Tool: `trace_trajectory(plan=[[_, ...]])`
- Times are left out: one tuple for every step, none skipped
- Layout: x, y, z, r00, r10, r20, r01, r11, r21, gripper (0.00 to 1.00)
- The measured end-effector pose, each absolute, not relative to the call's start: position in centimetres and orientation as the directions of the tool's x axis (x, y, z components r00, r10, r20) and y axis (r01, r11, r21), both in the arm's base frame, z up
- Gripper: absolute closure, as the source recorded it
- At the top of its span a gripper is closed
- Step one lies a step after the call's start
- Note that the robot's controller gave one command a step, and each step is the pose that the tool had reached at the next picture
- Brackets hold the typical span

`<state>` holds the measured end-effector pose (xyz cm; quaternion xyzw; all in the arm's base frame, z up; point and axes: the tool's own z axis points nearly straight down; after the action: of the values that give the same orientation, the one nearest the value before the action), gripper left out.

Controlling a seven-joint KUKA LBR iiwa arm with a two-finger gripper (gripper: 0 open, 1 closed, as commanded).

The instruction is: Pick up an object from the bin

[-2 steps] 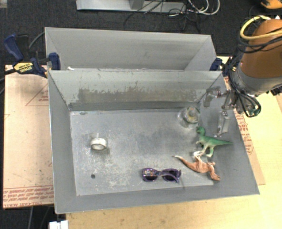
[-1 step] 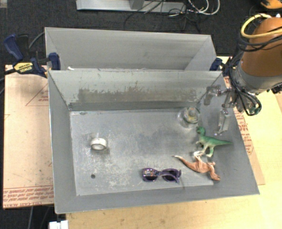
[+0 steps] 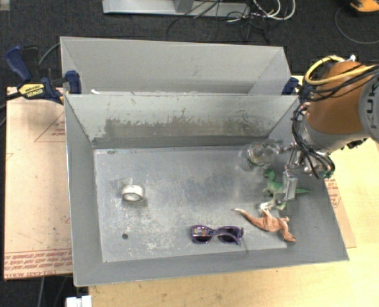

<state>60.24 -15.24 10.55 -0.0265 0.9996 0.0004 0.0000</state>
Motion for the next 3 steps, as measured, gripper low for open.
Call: trace_trajectory(plan=[[62.2,-15.1,8.6,-0.991,-0.129,-0.017,-0.129,0.992,-0.004,1.0],[62.2,-15.0,8.6,-0.991,-0.13,-0.017,-0.13,0.992,-0.004,1.0],[62.1,-14.1,15.3,-0.99,-0.137,-0.028,-0.137,0.991,-0.007,1.0]])
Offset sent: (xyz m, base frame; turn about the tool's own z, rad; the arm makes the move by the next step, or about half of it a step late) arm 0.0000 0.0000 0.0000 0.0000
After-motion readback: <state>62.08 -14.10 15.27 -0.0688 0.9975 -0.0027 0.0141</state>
